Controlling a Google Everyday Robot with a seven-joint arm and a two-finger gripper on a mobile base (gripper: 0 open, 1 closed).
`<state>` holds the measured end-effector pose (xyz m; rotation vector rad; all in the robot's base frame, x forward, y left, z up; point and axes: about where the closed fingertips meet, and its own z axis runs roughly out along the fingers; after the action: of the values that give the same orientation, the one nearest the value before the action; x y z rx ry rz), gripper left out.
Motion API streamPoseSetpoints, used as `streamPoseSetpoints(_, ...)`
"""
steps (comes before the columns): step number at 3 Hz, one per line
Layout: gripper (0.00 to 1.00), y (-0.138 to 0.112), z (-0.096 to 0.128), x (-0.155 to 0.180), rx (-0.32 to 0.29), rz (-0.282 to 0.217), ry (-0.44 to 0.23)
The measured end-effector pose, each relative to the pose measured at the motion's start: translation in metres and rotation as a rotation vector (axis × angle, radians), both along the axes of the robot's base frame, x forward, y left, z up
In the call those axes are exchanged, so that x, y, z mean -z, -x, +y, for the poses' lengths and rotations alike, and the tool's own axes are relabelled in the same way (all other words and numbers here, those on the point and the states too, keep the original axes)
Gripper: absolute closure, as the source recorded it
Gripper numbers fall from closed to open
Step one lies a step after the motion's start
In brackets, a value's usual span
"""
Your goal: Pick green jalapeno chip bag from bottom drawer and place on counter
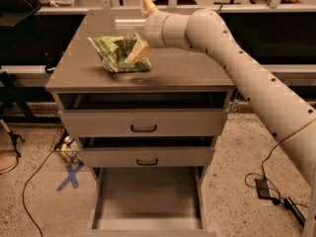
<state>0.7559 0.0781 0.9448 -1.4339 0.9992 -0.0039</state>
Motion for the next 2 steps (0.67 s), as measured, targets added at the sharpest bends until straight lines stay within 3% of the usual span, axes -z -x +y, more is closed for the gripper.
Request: streamPoseSetpoints(2, 0.00, 0.006, -0.086, -0.044, 0.142, -0.092, -0.049)
